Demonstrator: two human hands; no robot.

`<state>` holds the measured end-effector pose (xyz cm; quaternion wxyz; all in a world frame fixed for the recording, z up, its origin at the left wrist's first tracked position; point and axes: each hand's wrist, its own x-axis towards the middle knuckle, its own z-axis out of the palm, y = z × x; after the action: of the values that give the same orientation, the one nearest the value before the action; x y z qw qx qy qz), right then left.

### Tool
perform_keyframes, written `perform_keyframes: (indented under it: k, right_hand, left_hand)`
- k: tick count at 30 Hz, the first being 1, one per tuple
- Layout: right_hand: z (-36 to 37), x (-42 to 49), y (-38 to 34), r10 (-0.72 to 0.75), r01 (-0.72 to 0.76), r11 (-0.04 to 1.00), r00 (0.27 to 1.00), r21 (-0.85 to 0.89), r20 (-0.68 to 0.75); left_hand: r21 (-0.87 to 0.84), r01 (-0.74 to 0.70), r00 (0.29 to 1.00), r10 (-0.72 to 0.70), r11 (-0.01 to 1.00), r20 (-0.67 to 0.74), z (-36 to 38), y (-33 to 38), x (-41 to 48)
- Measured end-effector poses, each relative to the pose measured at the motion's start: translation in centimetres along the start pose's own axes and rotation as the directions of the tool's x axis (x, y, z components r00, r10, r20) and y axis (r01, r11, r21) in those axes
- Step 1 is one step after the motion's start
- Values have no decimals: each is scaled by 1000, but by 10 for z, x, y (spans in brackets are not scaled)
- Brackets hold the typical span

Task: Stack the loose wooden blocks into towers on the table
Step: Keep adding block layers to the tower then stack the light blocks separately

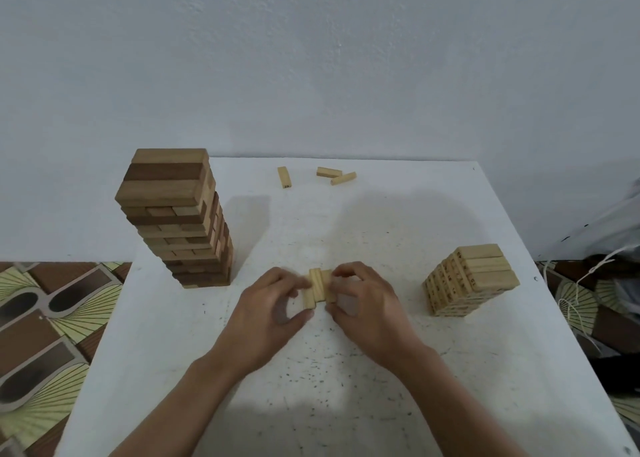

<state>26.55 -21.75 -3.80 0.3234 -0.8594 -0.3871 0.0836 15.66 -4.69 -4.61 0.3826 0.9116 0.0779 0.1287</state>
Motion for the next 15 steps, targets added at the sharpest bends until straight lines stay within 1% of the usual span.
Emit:
perform_keyframes:
  k: [2,4,6,7,8,10,15]
  right_hand:
    - [-1,3,0,42,-41,997,999,58,-8]
    - [-5,7,0,63,-64,994,998,90,12]
    - [-9,15,1,91,-102,990,988,93,122]
    - [-10,20,2,101,-115,991,977,65,190]
    - [-12,25,3,99,-109,994,966,29,240]
    - [-13,34,5,66,-69,998,955,2,289]
    - [-14,42,10,-3,-7,999,955,35,295]
  left_hand:
    - [-23,29,1000,-29,999,-11,-3,-2,5]
    - [-1,60,998,-60,998,7,-5,-6,10]
    - [40,79,994,-82,996,71,-5,-11,13]
    - [60,72,992,-78,996,103,-5,-13,16]
    - [77,58,990,-67,995,126,-4,-15,18]
    - [97,35,987,-49,995,153,-4,-15,23]
    - [82,25,983,-40,996,178,-7,-14,32]
